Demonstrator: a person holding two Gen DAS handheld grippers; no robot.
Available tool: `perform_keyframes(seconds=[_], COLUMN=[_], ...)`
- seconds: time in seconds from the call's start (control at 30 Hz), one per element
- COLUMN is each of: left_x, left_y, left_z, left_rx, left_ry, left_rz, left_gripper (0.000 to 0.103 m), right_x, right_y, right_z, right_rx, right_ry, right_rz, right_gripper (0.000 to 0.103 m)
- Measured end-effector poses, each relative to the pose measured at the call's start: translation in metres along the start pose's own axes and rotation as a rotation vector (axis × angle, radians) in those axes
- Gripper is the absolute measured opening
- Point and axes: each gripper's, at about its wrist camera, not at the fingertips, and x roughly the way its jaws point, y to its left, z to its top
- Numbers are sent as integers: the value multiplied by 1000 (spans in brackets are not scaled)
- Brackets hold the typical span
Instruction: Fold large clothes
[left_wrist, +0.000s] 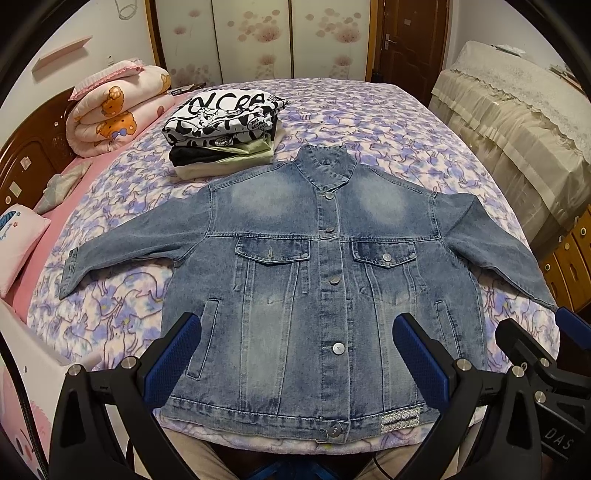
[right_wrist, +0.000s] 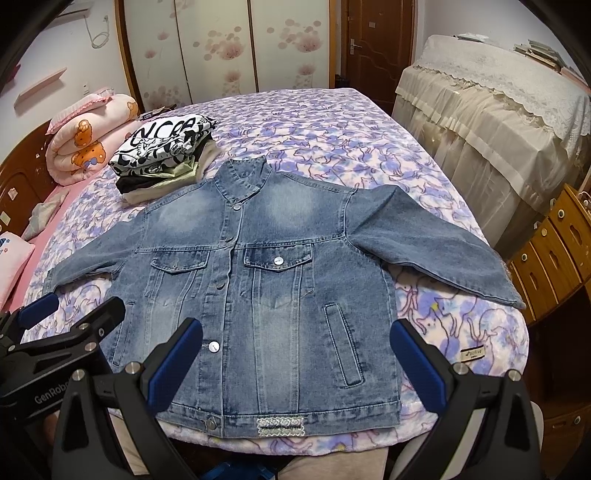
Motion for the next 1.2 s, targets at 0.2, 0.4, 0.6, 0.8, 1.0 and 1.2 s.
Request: perform_keyframes(seconds=[0.2,0.4,0.6,0.8,1.0,1.2], left_x=[3,4,4,4,6,8], left_y=[6,7,8,8,7,8], left_z=[6,5,4,2,1,-2], left_rx=[-6,-6,-6,-5,-6,-10], left_ry=[10,12,17,16,20,23], left_rz=[1,2,3,3,3,0], left_gripper=[103,103,103,103,103,103], right_x=[-1,5,10,10,14,16], right_y=[0,-1,-5,-5,-8,-9], right_z=[-1,-6,-8,-8,-11,-13], right_rx=[5,10,22,22,29,31], right_ry=[2,11,19,20,23,26], right_rz=[1,1,6,6,10,12], right_gripper=[102,102,102,102,102,102])
